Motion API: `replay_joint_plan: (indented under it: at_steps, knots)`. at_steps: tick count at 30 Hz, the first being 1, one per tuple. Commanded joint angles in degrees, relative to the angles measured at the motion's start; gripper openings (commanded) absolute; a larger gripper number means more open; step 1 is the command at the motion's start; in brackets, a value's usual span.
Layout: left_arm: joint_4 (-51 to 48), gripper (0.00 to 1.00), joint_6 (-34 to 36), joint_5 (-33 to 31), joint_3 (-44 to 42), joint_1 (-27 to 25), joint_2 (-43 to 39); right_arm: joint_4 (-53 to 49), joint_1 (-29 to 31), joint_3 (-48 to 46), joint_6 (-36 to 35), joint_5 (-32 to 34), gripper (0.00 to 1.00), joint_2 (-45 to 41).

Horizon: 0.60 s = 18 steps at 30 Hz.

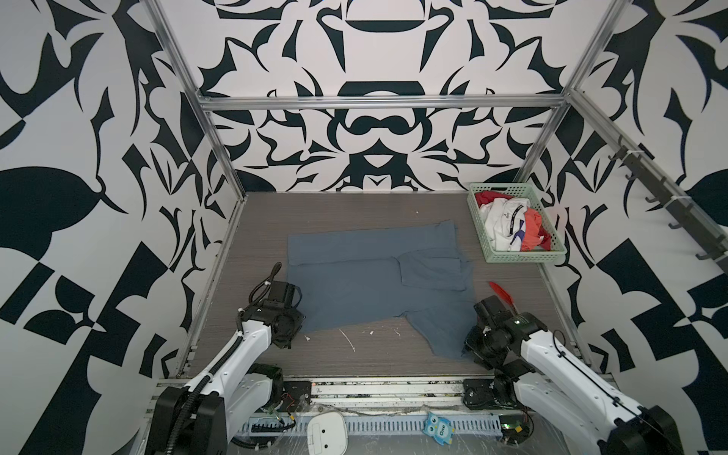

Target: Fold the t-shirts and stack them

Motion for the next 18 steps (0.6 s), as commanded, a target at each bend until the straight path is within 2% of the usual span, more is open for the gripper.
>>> replay_joint_plan:
  at_steps: [1, 2, 3, 8, 12, 18]
  knots:
    - [-1.7, 0.0, -0.4, 0.1, -0.5, -0.1, 0.3, -8.2, -0.2, 0.5, 2.3, 1.9, 0.11, -1.9]
    - [-1.9, 0.0, -0.4, 0.2, -0.5, -0.1, 0.2, -8.8, -0.2, 1.1, 2.6, 2.2, 0.01, -2.5]
    - [-2.1, 0.0, -0.3, 0.0, -0.3, -0.1, 0.2, -9.5, -0.2, 1.8, 2.8, 2.7, 0.0, -3.1]
    - [-4.6, 0.0, 0.2, -0.9, 1.7, -0.1, -2.9, -11.8, -0.2, 8.7, 0.9, 6.7, 0.0, -4.0]
    - [-5.3, 0.0, 1.2, -3.4, 4.9, -0.1, -7.3, -8.3, -0.2, 16.8, -3.5, 9.1, 0.0, -0.1]
    - [-3.3, 0.0, 7.2, -3.7, 13.4, 0.0, -2.3, 1.6, -0.2, 26.4, -9.1, 10.8, 0.0, 9.9]
